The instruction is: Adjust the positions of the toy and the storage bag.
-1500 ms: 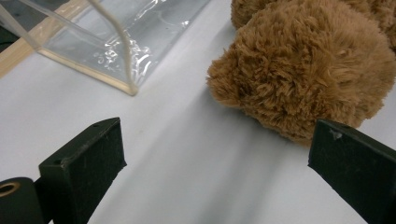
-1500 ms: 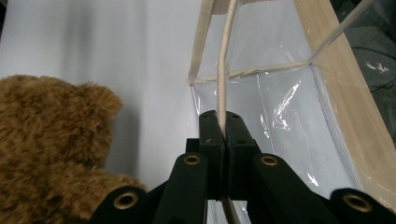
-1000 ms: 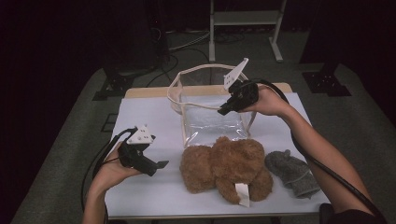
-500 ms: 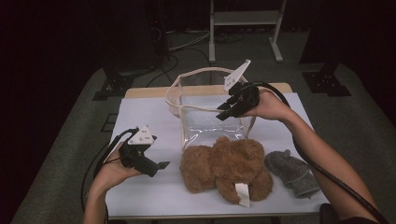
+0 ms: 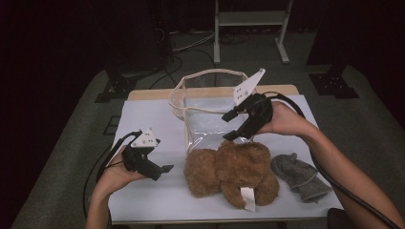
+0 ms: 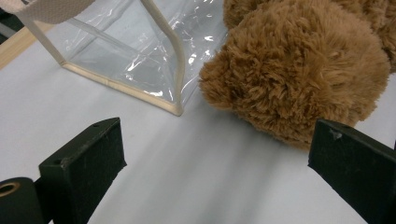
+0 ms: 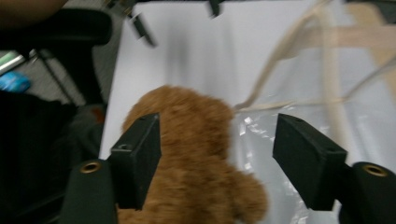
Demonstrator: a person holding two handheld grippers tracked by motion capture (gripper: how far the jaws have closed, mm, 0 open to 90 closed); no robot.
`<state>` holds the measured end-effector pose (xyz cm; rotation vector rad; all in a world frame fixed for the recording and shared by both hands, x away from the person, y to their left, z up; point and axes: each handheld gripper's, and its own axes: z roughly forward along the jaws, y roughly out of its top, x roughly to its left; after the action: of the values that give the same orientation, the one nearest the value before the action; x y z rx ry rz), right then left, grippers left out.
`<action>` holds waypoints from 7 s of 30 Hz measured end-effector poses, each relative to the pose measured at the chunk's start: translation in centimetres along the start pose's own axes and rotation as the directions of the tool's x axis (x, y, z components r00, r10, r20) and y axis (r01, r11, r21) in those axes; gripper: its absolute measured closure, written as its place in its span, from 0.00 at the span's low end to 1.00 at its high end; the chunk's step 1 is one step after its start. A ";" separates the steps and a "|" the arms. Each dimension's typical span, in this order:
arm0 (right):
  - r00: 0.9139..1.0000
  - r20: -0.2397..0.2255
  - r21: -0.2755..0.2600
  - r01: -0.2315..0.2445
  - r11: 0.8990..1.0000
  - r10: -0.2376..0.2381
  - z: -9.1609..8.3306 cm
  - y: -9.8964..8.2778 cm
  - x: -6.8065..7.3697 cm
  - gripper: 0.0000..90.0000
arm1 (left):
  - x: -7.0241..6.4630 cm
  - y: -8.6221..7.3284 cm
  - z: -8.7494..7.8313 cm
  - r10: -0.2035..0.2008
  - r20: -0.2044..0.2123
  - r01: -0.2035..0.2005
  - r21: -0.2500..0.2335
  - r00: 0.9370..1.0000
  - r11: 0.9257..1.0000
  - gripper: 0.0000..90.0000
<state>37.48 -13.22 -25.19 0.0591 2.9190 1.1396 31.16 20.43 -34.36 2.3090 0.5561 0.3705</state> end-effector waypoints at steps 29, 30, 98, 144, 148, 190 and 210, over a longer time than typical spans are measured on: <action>1.000 0.000 0.230 -0.016 0.973 0.016 7.0 -5.6 2.5 0.18 | 0.3 -0.5 0.3 -0.021 0.004 0.021 0.013 1.000 1.000 0.03; 1.000 0.002 0.233 -0.020 0.972 0.020 7.0 -5.8 2.5 0.18 | 0.3 -0.5 0.3 -0.018 0.004 0.018 0.015 1.000 1.000 0.03; 0.999 0.029 0.023 0.030 0.999 -0.030 -0.5 -2.4 4.1 0.68 | 1.5 -1.7 -0.3 -0.068 -0.003 0.068 0.008 0.998 0.998 0.03; 0.989 0.136 0.021 0.055 0.998 -0.058 -9.7 14.8 -6.1 0.67 | 2.3 -2.7 -0.7 -0.102 -0.005 0.102 -0.001 0.995 0.995 0.03; 0.991 0.126 0.022 0.043 0.999 -0.046 -8.9 15.0 -8.2 0.67 | 2.4 -2.8 -0.5 -0.099 -0.003 0.099 0.006 0.995 0.995 0.03; 0.989 0.135 0.081 -0.072 0.994 0.061 -3.0 10.6 -13.5 0.66 | 2.2 -3.2 -0.5 -0.102 0.009 0.101 0.030 0.995 0.994 0.03; 0.960 0.219 0.037 -0.184 0.982 0.172 -4.9 6.4 -16.1 0.66 | 2.1 -3.3 -0.3 -0.102 0.013 0.101 0.037 0.995 0.994 0.03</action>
<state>53.69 -12.40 -17.36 0.4268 2.7966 0.9974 31.92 23.77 -36.29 2.3057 0.6750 0.2961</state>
